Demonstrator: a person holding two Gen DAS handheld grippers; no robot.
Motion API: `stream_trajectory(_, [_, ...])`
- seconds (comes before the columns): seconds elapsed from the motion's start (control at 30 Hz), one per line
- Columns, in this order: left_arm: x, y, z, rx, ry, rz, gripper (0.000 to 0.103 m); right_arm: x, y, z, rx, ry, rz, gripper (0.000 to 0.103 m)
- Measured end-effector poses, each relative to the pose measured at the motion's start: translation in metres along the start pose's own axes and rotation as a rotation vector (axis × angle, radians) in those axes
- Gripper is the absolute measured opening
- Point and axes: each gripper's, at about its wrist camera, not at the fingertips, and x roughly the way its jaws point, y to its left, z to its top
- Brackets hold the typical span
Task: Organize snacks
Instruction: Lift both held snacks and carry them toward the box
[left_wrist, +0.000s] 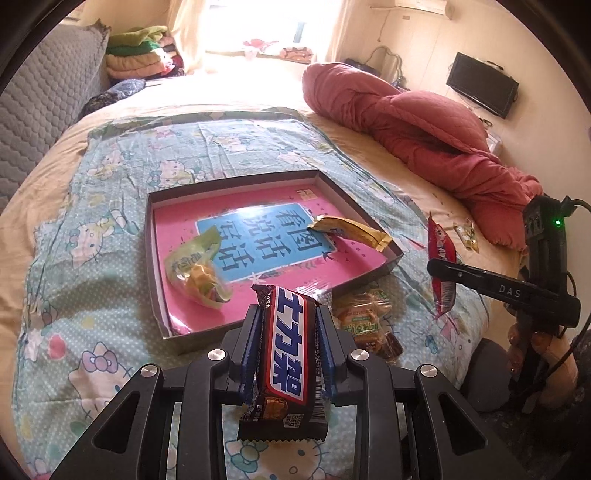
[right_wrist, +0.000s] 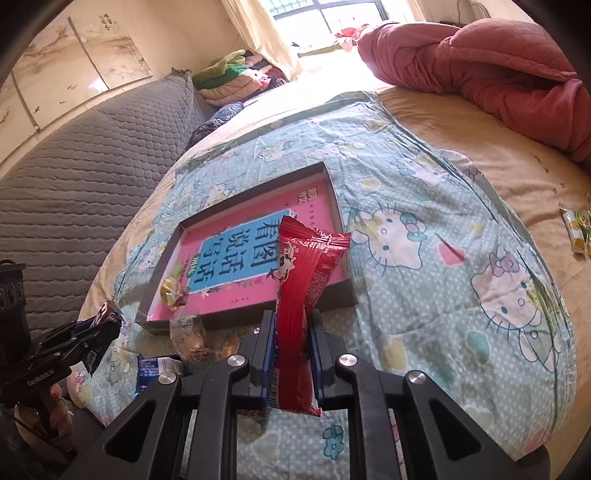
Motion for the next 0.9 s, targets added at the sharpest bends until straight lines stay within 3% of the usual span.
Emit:
stream_trajectory(0.27, [-0.004, 0.027, 0.004, -0.076, -0.041, 0.024, 0.030, -0.004, 0.019, 0.018, -0.037, -0.048, 0.030, 0.017])
stream_trajectory(0.53, [0.000, 0.033, 0.013, -0.090, -0.081, 0.050, 0.030, -0.002, 0.019, 0.030, -0.026, -0.081, 0.040, 0.017])
stream_trajectory(0.73, [0.017, 0.038, 0.026, -0.124, -0.116, 0.065, 0.030, 0.004, 0.021, 0.038, -0.017, -0.095, 0.048, 0.017])
stream_trajectory(0.9, [0.041, 0.040, 0.028, -0.138, -0.091, 0.058, 0.030, 0.009, 0.026, 0.042, -0.030, -0.103, 0.040, 0.017])
